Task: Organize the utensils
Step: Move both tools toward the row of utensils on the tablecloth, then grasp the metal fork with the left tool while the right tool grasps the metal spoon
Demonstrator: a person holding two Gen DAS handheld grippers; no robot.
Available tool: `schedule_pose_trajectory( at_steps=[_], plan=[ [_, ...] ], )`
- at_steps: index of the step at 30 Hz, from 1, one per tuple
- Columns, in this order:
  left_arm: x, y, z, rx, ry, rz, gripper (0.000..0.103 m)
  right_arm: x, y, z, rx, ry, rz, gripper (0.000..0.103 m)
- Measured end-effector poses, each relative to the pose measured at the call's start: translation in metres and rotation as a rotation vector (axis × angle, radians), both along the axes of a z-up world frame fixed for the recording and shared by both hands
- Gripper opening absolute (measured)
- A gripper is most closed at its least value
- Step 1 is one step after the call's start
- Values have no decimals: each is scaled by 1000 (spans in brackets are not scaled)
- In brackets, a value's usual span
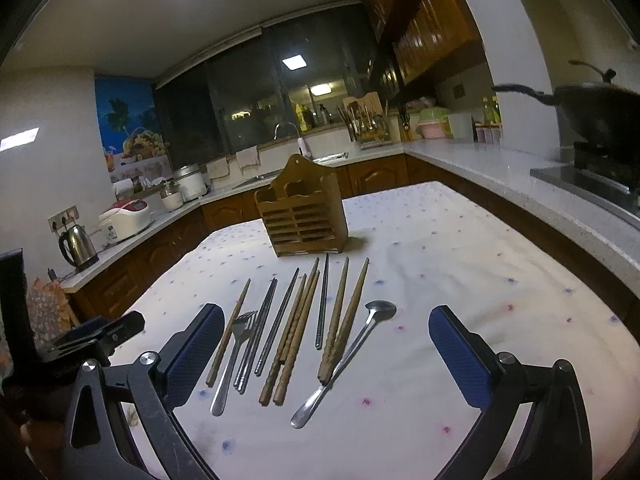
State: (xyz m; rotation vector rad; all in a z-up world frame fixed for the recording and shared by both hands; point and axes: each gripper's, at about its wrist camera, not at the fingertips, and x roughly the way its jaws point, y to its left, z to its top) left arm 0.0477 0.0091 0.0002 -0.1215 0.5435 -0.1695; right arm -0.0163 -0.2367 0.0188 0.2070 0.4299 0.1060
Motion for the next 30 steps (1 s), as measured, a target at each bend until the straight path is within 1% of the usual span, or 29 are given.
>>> schedule_pose_trajectory(
  at_steps=[1, 3, 5, 6, 8, 9, 10, 11, 12, 14, 16, 17, 21, 23, 25, 30],
  plan=[
    [5, -2, -1, -4, 11, -16, 91, 3, -2, 0, 5, 2, 3, 100],
    [16, -9, -3, -10, 43, -60, 80, 11, -8, -4, 39, 23, 16, 96],
    [26, -15, -7, -14, 74, -99, 74, 22, -14, -9, 67, 44, 29, 84],
    [33, -18, -9, -15, 96, -118, 69, 27, -16, -11, 89, 63, 34, 81],
    [42, -23, -14, -10, 130, -141, 64, 38, -21, -18, 129, 107, 40, 69],
    [47, -26, -17, -6, 151, -155, 59, 43, -23, -22, 162, 134, 48, 66],
    [54, -29, -21, -3, 179, -168, 55, 50, -25, -26, 173, 161, 54, 60],
    [60, -31, -25, -3, 208, -178, 49, 55, -25, -30, 180, 175, 57, 56],
    [64, -32, -28, -7, 229, -187, 44, 58, -26, -33, 193, 196, 58, 54],
    [74, -32, -33, -17, 272, -196, 42, 65, -27, -40, 204, 228, 64, 47],
    [81, -31, -37, -23, 302, -197, 40, 74, -28, -47, 221, 268, 73, 45],
    [85, -31, -38, -29, 319, -201, 38, 76, -30, -50, 213, 298, 71, 44],
    [98, -30, -42, -50, 369, -220, 35, 88, -33, -59, 244, 351, 76, 40],
    [103, -33, -43, -39, 382, -222, 35, 92, -35, -62, 241, 373, 74, 38],
    [110, -35, -46, -35, 404, -229, 32, 96, -37, -65, 234, 396, 72, 38],
    [120, -38, -54, -22, 448, -237, 29, 104, -43, -73, 251, 436, 71, 38]
  ],
)
